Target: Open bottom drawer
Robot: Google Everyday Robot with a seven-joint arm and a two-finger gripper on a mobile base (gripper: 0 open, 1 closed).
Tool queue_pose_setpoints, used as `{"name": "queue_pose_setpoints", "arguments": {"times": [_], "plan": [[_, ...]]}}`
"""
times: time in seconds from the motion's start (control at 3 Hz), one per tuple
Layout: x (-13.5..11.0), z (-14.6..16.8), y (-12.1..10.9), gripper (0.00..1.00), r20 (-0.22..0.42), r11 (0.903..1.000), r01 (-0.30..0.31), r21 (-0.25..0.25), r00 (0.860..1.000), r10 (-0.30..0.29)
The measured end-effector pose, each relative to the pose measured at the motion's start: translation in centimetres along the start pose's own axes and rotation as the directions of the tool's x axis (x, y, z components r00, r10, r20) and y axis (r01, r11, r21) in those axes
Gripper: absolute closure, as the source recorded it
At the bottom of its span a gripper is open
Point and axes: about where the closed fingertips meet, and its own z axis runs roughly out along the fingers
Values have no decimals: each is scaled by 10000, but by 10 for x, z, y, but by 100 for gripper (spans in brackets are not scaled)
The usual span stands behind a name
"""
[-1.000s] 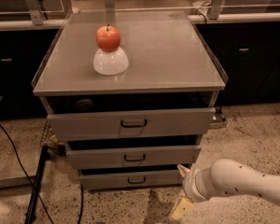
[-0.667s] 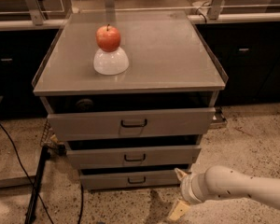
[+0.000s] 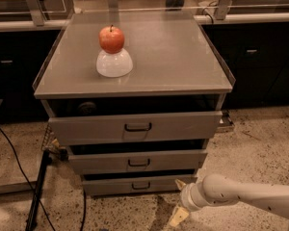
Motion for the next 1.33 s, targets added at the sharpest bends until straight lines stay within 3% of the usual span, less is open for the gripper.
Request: {"name": "queue_pose_setpoints", "arguments": {"times": [0.67,1.33], "plan": [[8,15,-3,0,355,10000,40,21,9994,-40],[23,64,-32,0,1226,9986,332,420,9917,-382]]}}
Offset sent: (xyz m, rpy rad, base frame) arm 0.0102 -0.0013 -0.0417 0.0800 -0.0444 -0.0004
